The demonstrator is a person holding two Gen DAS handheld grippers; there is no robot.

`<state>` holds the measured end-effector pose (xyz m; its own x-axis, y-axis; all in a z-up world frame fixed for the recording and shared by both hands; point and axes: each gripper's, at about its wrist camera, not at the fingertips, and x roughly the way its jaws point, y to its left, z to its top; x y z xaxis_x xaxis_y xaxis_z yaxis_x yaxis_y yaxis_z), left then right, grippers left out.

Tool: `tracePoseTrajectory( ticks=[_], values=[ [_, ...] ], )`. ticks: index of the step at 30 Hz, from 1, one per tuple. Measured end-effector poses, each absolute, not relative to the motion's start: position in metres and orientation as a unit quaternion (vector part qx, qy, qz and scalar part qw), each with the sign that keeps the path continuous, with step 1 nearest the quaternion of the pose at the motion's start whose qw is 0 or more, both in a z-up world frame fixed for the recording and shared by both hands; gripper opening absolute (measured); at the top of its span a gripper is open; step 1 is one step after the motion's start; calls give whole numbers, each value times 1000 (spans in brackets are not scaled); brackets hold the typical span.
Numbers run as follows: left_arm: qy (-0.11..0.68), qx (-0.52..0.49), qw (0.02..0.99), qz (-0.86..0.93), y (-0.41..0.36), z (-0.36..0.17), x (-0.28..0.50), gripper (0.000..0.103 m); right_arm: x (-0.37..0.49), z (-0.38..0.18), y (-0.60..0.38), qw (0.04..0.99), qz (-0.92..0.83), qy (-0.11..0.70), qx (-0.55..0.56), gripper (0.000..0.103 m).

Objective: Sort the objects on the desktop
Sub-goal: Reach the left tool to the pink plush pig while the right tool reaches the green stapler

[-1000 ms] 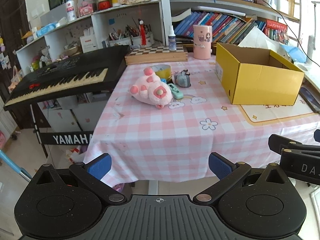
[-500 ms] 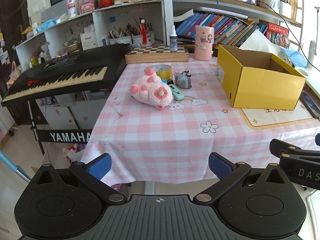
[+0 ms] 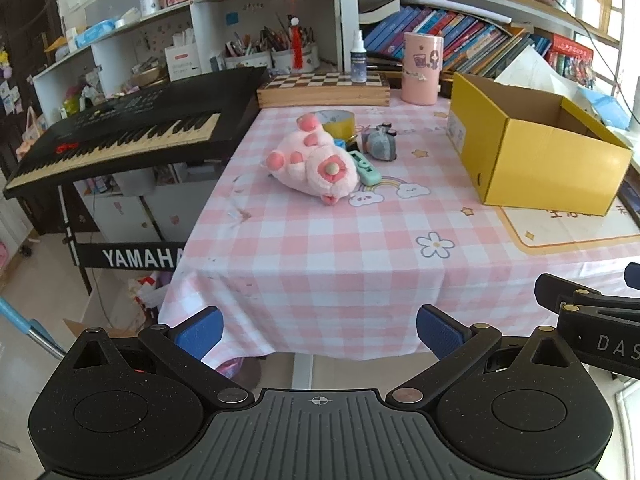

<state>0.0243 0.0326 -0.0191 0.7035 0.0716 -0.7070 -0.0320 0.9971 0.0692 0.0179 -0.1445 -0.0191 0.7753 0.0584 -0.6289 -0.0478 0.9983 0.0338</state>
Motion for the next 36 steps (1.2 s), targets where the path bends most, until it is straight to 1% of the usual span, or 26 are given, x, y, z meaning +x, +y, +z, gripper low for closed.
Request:
tracePoseTrajectory(
  ticks=[2,4,5,7,9,12,14,29,36],
  values=[
    [386,26,922,31,35,-21,28,103,24,-21,-143,940,35,338,9,100],
    [387,25,921,33,37,-22,33,103,31,-24,-140,938,43,343,9,97],
    [387,25,921,32,38,-23,35,103,35,-26,-138,937,50,346,8,94],
    [384,23,922,27,39,-24,40,103,41,-27,-135,935,61,350,5,86],
    [381,22,924,22,39,-24,44,103,49,-29,-131,933,72,353,0,74],
    [375,22,927,24,41,-24,54,103,63,-30,-125,930,92,355,-11,60],
    [375,15,926,24,44,-24,62,103,72,-30,-121,929,108,354,-12,58],
    [358,-32,930,74,68,-17,135,103,146,-33,-111,919,163,359,-21,58],
    [363,-79,926,71,73,-19,181,103,169,-36,-100,912,189,362,-42,58]
  ],
)
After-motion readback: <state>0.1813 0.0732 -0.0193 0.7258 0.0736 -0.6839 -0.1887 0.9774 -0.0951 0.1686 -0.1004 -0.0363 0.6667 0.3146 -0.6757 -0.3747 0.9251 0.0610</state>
